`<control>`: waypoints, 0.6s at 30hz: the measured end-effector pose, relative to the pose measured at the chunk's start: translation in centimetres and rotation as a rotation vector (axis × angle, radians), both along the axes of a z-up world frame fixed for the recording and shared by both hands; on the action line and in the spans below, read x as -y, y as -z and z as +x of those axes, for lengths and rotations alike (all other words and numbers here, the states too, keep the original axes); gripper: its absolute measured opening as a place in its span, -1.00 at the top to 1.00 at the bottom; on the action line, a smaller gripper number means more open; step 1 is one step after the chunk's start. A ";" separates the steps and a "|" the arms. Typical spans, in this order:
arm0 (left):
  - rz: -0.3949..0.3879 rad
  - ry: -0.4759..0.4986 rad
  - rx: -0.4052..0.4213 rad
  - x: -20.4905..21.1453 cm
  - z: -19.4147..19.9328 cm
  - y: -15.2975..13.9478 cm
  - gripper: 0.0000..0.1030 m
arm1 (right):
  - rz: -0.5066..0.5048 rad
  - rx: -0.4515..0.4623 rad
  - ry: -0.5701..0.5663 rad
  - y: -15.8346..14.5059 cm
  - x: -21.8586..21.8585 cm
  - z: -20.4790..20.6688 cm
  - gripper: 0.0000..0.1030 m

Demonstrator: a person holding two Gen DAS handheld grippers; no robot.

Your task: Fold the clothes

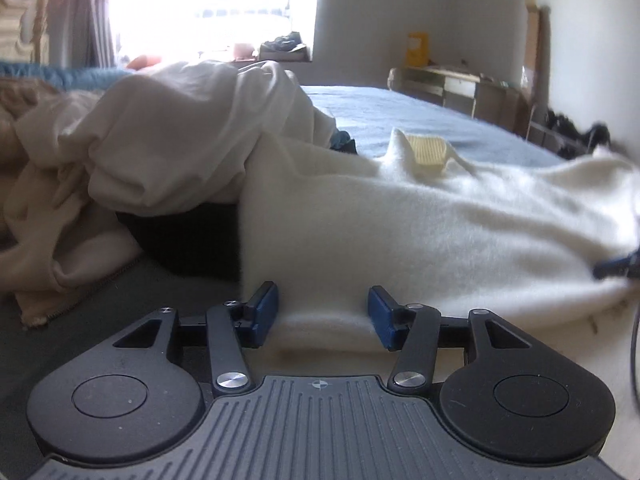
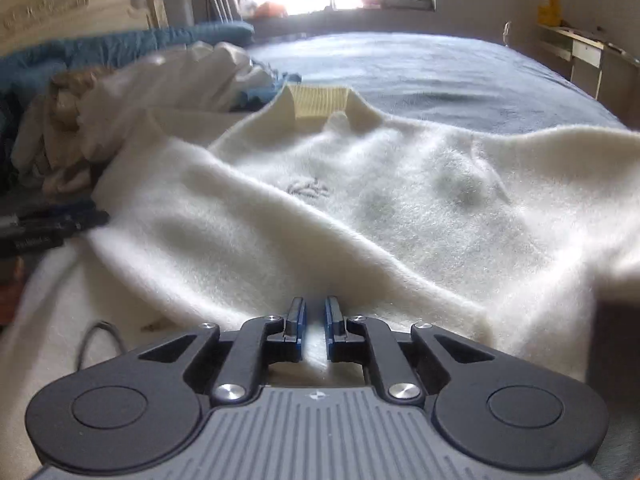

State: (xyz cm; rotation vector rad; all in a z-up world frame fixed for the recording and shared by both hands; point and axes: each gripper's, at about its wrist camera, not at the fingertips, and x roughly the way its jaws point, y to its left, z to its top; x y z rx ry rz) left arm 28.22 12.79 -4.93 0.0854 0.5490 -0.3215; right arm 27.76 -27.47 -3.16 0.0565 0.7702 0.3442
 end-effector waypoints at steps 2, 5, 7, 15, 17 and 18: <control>0.019 -0.003 0.017 -0.2 -0.3 -0.9 -0.04 | 0.012 0.009 -0.001 -1.5 0.0 -0.2 0.82; -0.001 0.006 0.064 0.3 0.1 -2.8 -0.06 | -0.012 0.071 -0.030 -3.6 -0.8 -0.3 0.72; -0.006 0.041 0.057 2.0 1.6 -3.6 -0.07 | -0.047 0.106 -0.069 -3.6 -2.0 0.4 0.72; -0.008 0.055 -0.081 4.7 6.9 -0.4 -0.05 | -0.108 0.119 -0.010 0.1 0.3 2.1 0.77; -0.004 0.050 -0.070 4.6 6.2 -1.1 -0.05 | -0.027 0.123 0.023 -1.3 2.3 0.8 0.75; -0.003 0.045 -0.063 4.6 5.7 -1.5 -0.05 | -0.022 0.145 0.036 -2.2 3.0 -0.1 0.75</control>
